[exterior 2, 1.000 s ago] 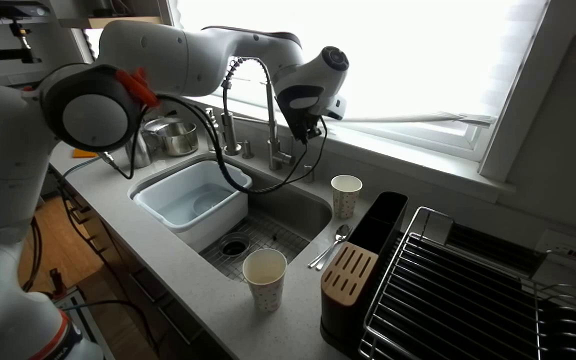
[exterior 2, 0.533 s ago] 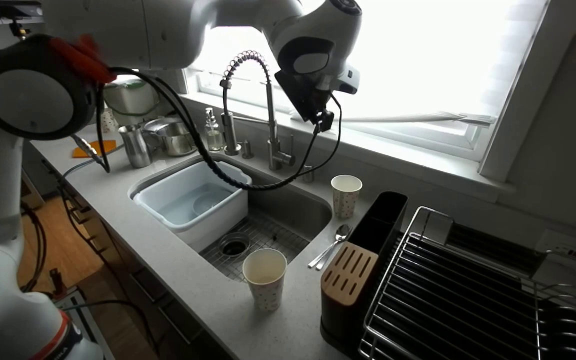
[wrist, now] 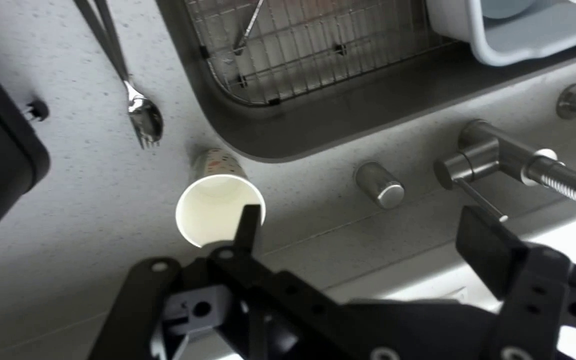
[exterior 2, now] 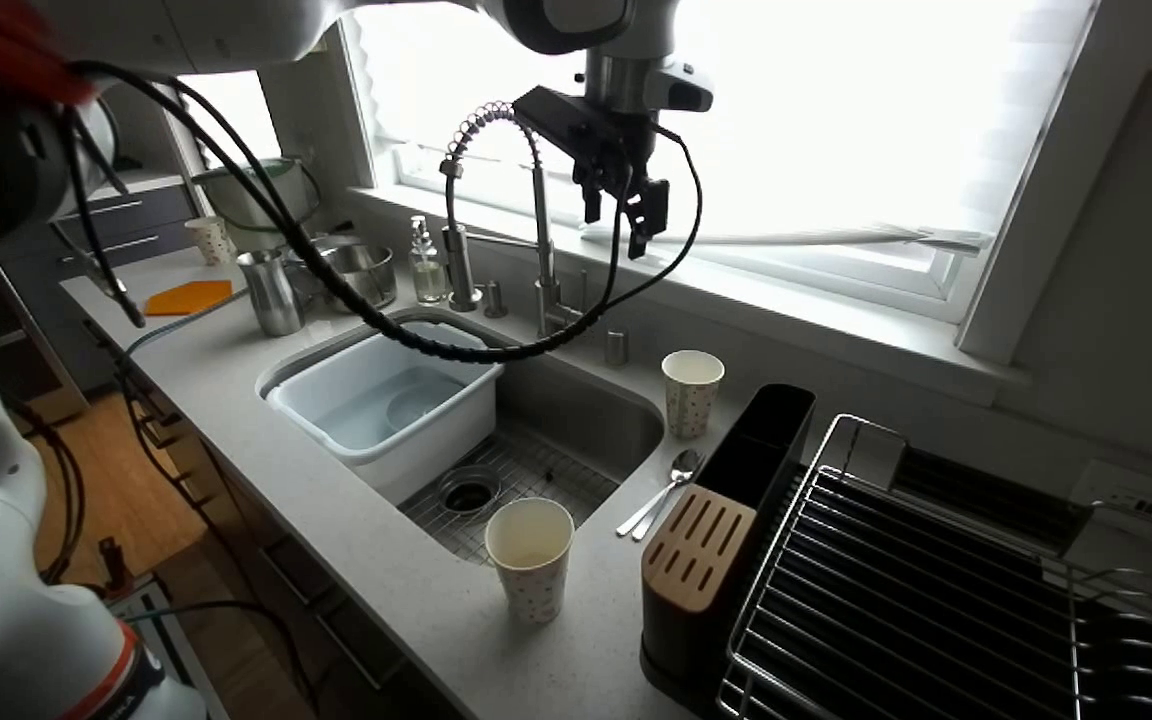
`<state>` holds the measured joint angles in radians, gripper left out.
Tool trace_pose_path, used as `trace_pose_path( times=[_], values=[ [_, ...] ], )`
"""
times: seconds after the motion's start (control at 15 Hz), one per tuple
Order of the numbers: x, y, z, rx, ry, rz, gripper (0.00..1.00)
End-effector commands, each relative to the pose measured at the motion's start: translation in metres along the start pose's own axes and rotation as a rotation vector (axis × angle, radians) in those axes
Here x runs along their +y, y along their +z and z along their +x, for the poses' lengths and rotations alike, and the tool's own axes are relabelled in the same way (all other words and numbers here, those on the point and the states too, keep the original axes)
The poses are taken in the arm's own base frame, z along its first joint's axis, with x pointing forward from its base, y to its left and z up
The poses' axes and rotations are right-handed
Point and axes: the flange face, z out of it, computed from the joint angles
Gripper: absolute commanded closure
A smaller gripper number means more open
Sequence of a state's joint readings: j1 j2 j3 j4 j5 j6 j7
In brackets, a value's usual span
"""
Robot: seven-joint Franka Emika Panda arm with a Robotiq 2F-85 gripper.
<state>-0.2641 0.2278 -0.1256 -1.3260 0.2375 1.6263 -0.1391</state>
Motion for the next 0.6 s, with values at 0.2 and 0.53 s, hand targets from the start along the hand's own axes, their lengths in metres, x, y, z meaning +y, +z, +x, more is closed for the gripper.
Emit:
trace_pose_path(
  times=[0.2, 0.53],
  values=[
    [-0.008, -0.042, -0.051, 0.032, 0.034, -0.196, 0.0],
    [-0.004, -0.07, -0.08, 0.102, 0.131, -0.272, 0.0]
  ],
)
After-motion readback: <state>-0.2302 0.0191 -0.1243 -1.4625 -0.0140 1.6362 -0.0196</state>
